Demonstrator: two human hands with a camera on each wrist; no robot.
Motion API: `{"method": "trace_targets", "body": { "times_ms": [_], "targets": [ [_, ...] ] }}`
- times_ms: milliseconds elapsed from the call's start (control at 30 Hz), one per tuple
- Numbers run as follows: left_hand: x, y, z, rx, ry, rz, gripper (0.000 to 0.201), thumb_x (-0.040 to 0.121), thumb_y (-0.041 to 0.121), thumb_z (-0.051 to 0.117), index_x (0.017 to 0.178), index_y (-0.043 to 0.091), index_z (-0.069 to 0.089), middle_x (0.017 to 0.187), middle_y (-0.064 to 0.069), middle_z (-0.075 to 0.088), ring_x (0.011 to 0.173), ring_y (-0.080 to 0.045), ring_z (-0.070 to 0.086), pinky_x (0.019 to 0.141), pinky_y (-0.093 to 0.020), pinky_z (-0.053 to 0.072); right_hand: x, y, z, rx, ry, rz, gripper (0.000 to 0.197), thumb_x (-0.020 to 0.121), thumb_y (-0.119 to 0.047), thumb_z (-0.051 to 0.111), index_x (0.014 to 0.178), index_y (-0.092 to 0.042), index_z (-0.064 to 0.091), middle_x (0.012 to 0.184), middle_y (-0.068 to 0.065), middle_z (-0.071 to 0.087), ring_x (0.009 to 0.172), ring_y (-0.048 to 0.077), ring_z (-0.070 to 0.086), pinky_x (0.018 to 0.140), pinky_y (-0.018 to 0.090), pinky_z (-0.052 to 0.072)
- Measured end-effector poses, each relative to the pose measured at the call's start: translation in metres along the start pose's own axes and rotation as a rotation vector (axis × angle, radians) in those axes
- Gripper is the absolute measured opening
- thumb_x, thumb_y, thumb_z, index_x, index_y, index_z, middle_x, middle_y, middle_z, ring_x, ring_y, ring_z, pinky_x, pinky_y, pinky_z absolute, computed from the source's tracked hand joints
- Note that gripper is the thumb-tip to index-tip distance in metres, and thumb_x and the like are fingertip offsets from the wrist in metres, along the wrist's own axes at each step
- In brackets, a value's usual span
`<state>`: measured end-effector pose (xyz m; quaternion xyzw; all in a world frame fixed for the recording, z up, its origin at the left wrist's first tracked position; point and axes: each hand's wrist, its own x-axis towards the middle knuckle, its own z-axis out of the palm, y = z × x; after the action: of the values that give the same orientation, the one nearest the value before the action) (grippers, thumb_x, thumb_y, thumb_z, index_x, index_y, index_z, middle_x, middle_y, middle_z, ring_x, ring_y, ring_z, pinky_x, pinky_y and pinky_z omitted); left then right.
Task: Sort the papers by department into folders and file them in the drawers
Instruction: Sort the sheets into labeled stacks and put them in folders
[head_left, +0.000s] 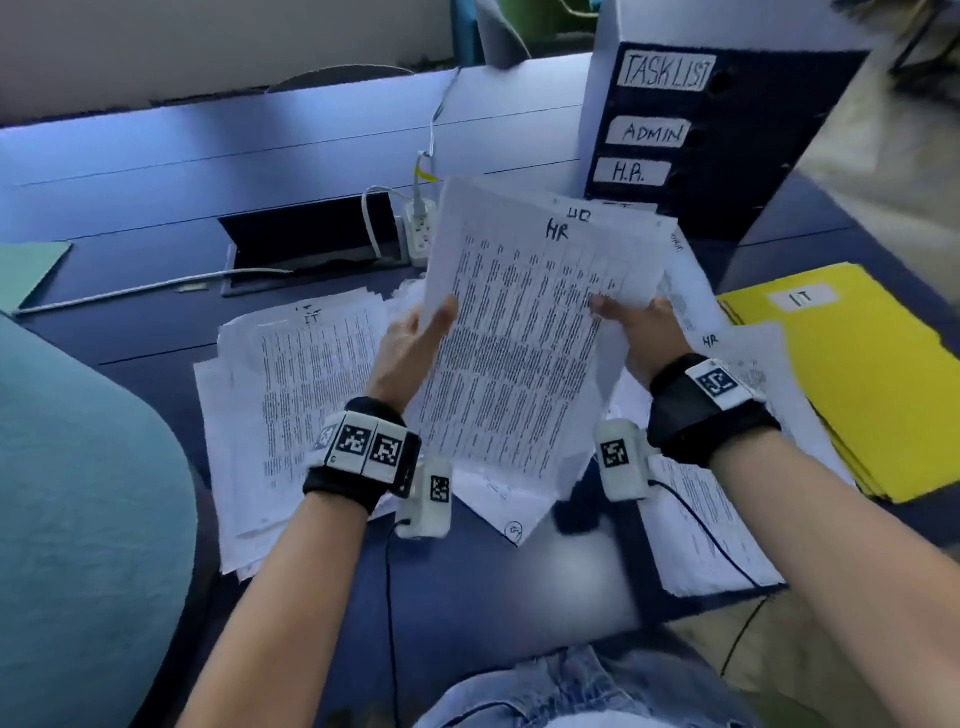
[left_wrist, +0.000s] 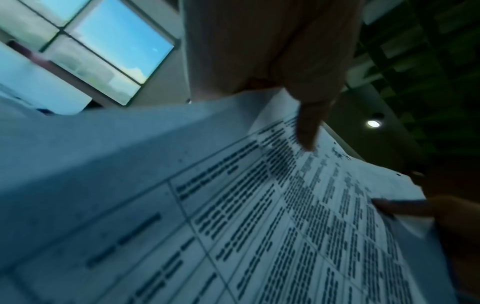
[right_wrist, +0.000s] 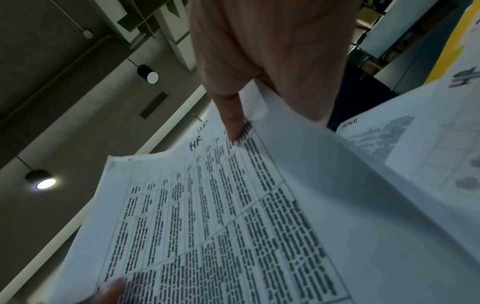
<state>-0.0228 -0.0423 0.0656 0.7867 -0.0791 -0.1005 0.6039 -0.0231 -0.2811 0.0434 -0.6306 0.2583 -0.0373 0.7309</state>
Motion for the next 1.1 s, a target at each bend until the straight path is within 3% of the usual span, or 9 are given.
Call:
{"method": "trace_targets", "body": {
  "times_ms": [100, 167, 267, 400, 467, 600, 667, 900, 1100],
  "targets": [
    [0.011, 0.01, 0.031, 0.142, 0.031, -0.081, 0.02, 0.085, 0.034, 0.062, 0.082, 0.014, 0.061, 0.071, 0.003, 0.057, 0.062, -0.007, 0.052, 0.056, -0.017, 0.043, 0.006, -0.015, -0.018, 0.005, 0.034, -0.047, 0.041, 0.081, -0.004, 0.068, 0.118, 0.005, 0.053, 0.11, 0.014, 0.062, 0.102, 0.027, 0.06, 0.086, 0.036, 0.049],
    [0.017, 0.008, 0.053, 0.189, 0.103, -0.096, 0.015, 0.09, 0.02, 0.058, 0.075, 0.017, 0.06, 0.068, 0.001, 0.056, 0.062, -0.013, 0.05, 0.053, -0.02, 0.04, 0.01, -0.021, -0.033, -0.06, 0.052, -0.124, 0.031, 0.083, 0.001, 0.063, 0.114, 0.004, 0.056, 0.105, 0.008, 0.061, 0.098, 0.022, 0.059, 0.086, 0.033, 0.048],
    [0.02, 0.01, 0.086, 0.202, 0.053, -0.099, 0.012, 0.091, 0.021, 0.056, 0.087, 0.012, 0.063, 0.076, -0.005, 0.059, 0.065, -0.014, 0.051, 0.051, -0.014, 0.04, 0.023, -0.023, -0.062, -0.233, 0.11, -0.201, 0.028, 0.086, 0.002, 0.06, 0.114, 0.005, 0.057, 0.106, 0.01, 0.06, 0.096, 0.018, 0.055, 0.082, 0.031, 0.045],
    [0.023, 0.008, 0.133, 0.221, -0.016, -0.14, 0.029, 0.091, 0.016, 0.056, 0.117, 0.004, 0.057, 0.101, -0.006, 0.062, 0.088, -0.016, 0.057, 0.061, -0.006, 0.044, 0.044, -0.015, -0.109, -0.46, 0.141, -0.157, 0.025, 0.085, -0.001, 0.061, 0.11, 0.005, 0.06, 0.106, 0.018, 0.062, 0.093, 0.018, 0.054, 0.081, 0.03, 0.041],
    [0.026, 0.003, 0.153, 0.12, -0.022, -0.216, 0.036, 0.089, 0.011, 0.058, 0.124, 0.003, 0.05, 0.112, -0.01, 0.062, 0.097, -0.021, 0.059, 0.072, -0.011, 0.047, 0.051, -0.007, -0.132, -0.568, 0.115, -0.112, 0.025, 0.085, -0.002, 0.061, 0.11, 0.004, 0.062, 0.111, 0.021, 0.063, 0.097, 0.023, 0.058, 0.083, 0.033, 0.043],
    [0.032, -0.017, 0.19, 0.103, 0.004, -0.39, 0.044, 0.084, 0.011, 0.064, 0.124, 0.005, 0.045, 0.118, -0.012, 0.06, 0.104, -0.027, 0.061, 0.092, -0.035, 0.05, 0.058, 0.013, -0.169, -0.722, 0.043, -0.008, 0.028, 0.086, -0.005, 0.063, 0.111, 0.004, 0.061, 0.116, 0.022, 0.062, 0.108, 0.034, 0.059, 0.092, 0.042, 0.046],
    [0.032, -0.027, 0.205, 0.128, 0.031, -0.459, 0.046, 0.081, 0.011, 0.066, 0.122, 0.007, 0.045, 0.117, -0.013, 0.06, 0.103, -0.027, 0.061, 0.092, -0.042, 0.051, 0.057, 0.021, -0.18, -0.782, 0.002, 0.023, 0.024, 0.087, -0.007, 0.061, 0.109, 0.002, 0.061, 0.113, 0.021, 0.063, 0.107, 0.036, 0.058, 0.089, 0.041, 0.046],
    [0.031, -0.034, 0.238, 0.538, 0.011, -0.449, 0.04, 0.087, 0.011, 0.057, 0.124, 0.002, 0.044, 0.126, -0.014, 0.039, 0.114, -0.026, 0.044, 0.103, -0.032, 0.037, 0.057, 0.028, -0.196, -0.913, 0.013, 0.046, 0.026, 0.088, -0.005, 0.058, 0.112, 0.002, 0.06, 0.112, 0.021, 0.063, 0.101, 0.037, 0.058, 0.084, 0.041, 0.047],
    [0.026, -0.033, 0.248, 0.545, 0.04, -0.425, 0.036, 0.087, 0.004, 0.055, 0.121, 0.002, 0.045, 0.123, -0.012, 0.038, 0.111, -0.024, 0.044, 0.101, -0.028, 0.036, 0.057, 0.041, -0.195, -0.91, 0.214, -0.022, 0.071, 0.074, 0.0, 0.072, 0.133, -0.008, 0.032, 0.133, 0.019, 0.041, 0.12, 0.038, 0.043, 0.089, 0.044, 0.04]
  ]
}}
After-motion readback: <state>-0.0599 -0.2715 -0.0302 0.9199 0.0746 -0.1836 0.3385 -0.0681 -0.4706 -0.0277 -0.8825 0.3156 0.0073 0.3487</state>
